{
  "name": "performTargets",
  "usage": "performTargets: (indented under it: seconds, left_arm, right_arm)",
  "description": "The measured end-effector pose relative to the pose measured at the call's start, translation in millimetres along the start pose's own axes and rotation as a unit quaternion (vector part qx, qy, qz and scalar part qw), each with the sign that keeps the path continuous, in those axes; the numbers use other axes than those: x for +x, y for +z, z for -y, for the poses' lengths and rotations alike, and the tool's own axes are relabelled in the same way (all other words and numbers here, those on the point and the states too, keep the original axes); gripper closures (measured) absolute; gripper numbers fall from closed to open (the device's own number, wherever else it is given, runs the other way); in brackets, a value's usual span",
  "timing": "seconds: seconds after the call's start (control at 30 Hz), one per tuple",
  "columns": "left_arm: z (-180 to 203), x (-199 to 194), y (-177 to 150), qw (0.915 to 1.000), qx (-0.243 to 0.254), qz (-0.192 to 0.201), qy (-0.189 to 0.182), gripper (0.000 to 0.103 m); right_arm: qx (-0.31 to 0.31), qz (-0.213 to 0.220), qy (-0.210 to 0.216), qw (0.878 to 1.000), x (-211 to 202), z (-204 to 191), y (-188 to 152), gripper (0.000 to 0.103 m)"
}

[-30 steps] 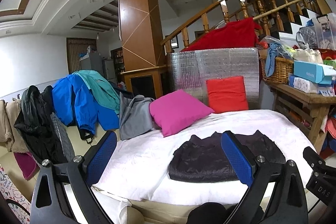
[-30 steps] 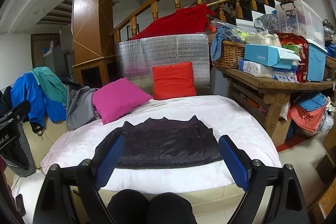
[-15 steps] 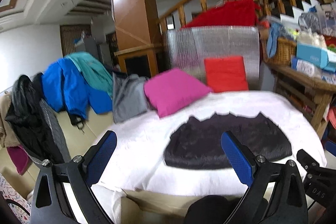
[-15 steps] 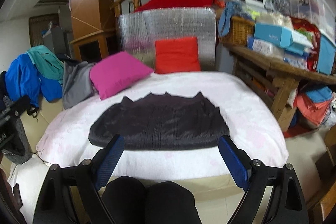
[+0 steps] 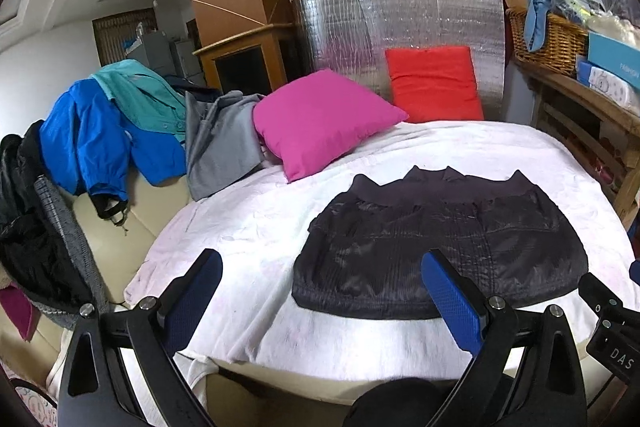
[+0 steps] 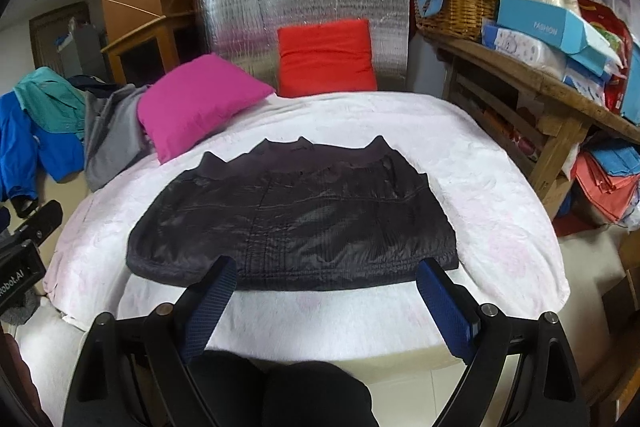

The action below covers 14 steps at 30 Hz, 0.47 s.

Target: Fold large clothes

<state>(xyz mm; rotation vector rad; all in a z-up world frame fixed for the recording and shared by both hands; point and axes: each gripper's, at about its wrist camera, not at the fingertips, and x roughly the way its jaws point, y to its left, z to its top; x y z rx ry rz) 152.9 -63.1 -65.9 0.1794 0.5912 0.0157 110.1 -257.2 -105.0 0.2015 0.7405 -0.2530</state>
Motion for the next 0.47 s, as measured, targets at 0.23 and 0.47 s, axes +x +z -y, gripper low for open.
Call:
performTargets:
  seconds: [0.23,0.47]
  left_arm:
    - [8,32,7,0.9997,0.006,-0.024,-0.005,0.004]
    - [6,58,12,0.9996,0.0,-0.018,-0.021,0.004]
  right_arm:
    - [0.007,-0.02,-0.006,1.0,33,1,10,0.01]
    - [0.015,-0.022,0.005,1.0,58,9,23,0.01]
